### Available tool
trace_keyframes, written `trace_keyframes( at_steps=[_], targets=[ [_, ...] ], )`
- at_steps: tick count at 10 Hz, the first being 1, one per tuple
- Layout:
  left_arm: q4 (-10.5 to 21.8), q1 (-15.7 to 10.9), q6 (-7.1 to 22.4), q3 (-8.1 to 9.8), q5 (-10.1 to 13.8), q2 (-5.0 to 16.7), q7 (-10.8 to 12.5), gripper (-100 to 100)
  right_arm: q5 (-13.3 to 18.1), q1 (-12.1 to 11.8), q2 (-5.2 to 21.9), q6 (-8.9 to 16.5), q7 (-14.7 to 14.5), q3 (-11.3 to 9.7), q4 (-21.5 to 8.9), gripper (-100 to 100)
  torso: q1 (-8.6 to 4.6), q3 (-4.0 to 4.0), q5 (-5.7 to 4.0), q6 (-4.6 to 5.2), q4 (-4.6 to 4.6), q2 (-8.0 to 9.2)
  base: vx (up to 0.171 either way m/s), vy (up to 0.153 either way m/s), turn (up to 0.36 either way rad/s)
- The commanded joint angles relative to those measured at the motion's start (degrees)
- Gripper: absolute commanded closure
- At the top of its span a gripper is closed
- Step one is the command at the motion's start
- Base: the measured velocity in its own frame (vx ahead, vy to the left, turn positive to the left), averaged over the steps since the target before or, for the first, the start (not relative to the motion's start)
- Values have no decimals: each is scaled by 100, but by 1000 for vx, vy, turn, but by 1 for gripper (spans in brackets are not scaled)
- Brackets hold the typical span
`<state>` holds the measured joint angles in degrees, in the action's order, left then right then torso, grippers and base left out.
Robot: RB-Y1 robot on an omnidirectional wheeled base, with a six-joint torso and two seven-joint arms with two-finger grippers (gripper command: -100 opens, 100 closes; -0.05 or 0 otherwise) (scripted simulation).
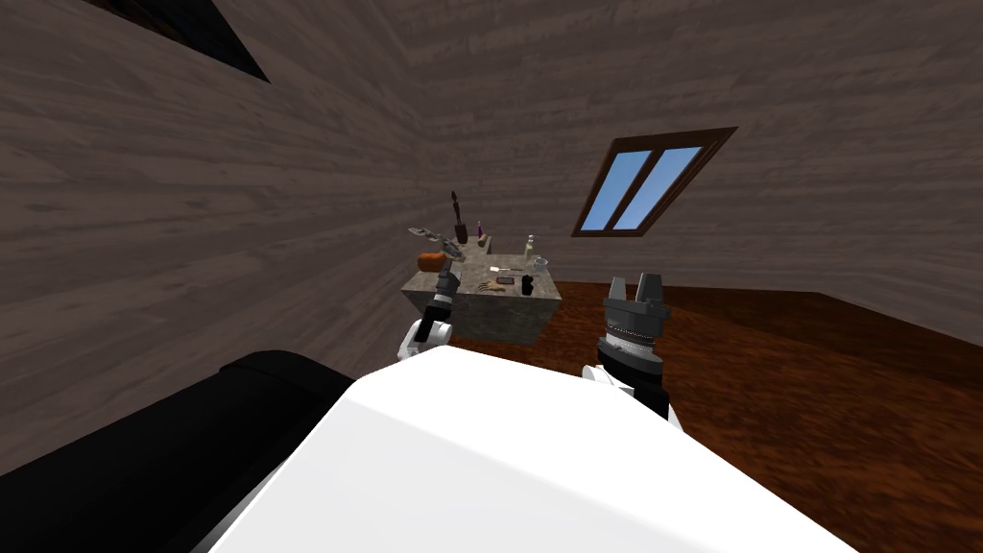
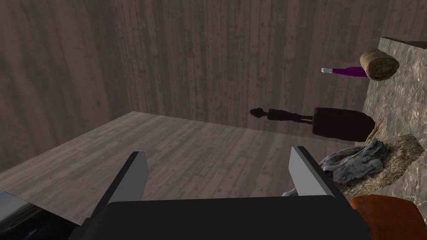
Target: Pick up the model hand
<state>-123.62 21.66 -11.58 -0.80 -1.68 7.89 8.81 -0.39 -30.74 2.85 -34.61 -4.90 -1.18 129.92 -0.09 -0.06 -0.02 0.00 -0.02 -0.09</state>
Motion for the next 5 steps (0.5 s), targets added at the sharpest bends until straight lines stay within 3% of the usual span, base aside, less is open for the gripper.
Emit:
trace_keyframes(
  at_steps=[1, 2, 5],
  targets=[
    [150, -110, 286, 5, 61, 29, 97, -100, 0, 0, 0, 0, 0, 0, 0, 0, 0, 0, 0, 0, 0, 0, 29, -29, 7],
    [150, -110, 354, 5, 61, 29, 97, -100, 0, 0, 0, 0, 0, 0, 0, 0, -1, -1, 0, 0, 0, -2, 23, -20, 3],
    [411, -297, 940, -28, 150, 12, 239, -100, 0, 0, 0, 0, 0, 0, 0, 0, 1, -1, 0, 0, 0, -1, 24, -20, 4]
  ],
)
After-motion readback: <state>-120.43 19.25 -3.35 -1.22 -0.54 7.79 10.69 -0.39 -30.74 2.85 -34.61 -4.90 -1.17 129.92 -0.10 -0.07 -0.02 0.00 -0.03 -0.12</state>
